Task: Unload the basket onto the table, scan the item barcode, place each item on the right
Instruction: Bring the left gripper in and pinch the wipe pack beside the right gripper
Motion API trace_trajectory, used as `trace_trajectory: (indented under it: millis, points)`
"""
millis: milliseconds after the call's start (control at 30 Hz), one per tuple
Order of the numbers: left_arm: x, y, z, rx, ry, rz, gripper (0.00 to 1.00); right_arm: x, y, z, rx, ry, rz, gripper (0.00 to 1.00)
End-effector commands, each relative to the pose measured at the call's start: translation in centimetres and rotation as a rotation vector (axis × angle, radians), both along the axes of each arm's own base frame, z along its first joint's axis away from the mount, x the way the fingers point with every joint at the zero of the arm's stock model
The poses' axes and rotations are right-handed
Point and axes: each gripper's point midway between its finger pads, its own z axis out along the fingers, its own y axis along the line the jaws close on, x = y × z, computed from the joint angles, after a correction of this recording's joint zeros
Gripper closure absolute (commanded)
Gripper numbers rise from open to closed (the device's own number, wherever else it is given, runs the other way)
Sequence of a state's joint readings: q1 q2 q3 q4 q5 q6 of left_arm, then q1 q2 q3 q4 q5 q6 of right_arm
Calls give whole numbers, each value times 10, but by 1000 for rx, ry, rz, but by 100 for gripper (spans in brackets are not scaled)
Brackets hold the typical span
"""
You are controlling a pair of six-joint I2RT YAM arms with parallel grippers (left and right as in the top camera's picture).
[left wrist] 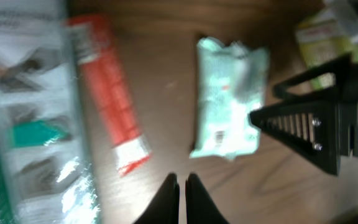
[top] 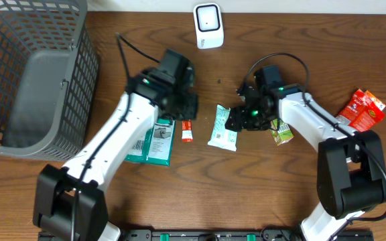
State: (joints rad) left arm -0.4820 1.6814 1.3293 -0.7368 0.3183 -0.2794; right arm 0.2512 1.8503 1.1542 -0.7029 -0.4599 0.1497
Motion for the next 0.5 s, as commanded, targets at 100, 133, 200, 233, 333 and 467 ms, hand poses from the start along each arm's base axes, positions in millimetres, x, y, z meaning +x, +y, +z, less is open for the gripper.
trace_trajectory:
  millis: [100,133,200,233,333,467]
  points:
    - [-18,-38,-34,-46,28,-104,92,-7,-6,2,85,45,-45,36]
    - [-20,-42,-40,-43,35,-115,92,-8,-8,0,88,52,-50,37]
    - [-22,-50,-52,-35,49,-135,92,-11,-10,-4,90,59,-60,38]
    - [-24,-54,-58,-30,56,-145,92,-12,-10,-6,90,61,-67,39]
    - [-29,-62,-73,-17,77,-167,92,-12,-10,-12,96,60,-96,41]
    - [-31,-64,-95,7,110,-175,92,-11,-9,-18,101,52,-114,44]
